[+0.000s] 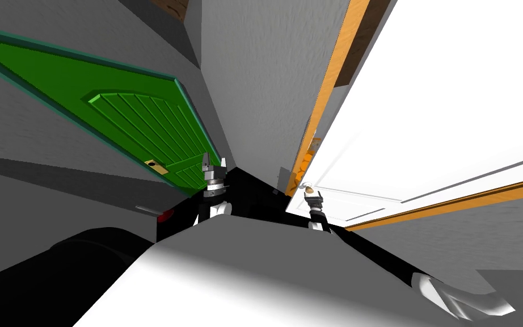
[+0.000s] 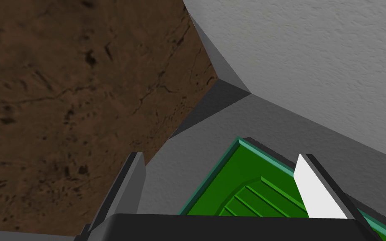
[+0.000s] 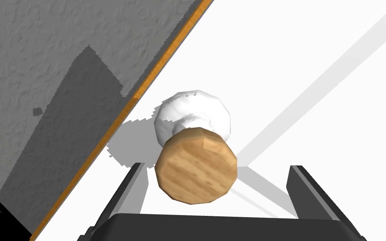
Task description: Pull the door open
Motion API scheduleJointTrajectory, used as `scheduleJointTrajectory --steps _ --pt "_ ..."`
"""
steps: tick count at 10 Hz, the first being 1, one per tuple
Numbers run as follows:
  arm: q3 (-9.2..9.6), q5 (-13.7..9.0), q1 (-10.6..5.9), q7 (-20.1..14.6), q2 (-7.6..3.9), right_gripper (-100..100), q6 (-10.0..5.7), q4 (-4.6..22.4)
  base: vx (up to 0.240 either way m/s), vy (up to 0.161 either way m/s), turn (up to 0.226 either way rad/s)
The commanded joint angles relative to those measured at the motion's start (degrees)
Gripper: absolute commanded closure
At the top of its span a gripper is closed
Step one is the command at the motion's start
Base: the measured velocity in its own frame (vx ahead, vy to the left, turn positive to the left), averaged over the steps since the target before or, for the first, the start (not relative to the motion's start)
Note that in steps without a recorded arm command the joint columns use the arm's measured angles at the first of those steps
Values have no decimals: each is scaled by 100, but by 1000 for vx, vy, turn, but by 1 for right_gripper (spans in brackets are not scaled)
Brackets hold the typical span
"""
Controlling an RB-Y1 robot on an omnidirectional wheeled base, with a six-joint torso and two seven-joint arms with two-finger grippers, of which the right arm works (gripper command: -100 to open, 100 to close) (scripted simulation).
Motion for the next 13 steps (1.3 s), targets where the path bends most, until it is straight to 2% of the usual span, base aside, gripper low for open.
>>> scheduleJointTrajectory --steps 1,3,4,5,6,8,10,11,13 --pt "34 -47 1 -171 6 -100 6 -15 -43 -12 14" --pt "168 -238 24 -564 18 -100 43 -104 -60 -16 36" --pt "168 -238 24 -648 18 -100 43 -104 -56 -13 11" --pt "235 -334 35 -856 24 -100 61 -149 -47 -18 24" --pt "235 -334 35 -887 24 -100 61 -149 -37 -16 15" --pt "367 -520 57 -1258 36 -100 98 -236 -57 -20 33" --pt "429 -609 67 -1559 41 -100 115 -277 -53 -12 20" --pt "429 -609 67 -1595 41 -100 115 -277 -43 -12 13" --pt "546 -776 87 -1963 52 -100 148 -355 -59 -25 27"
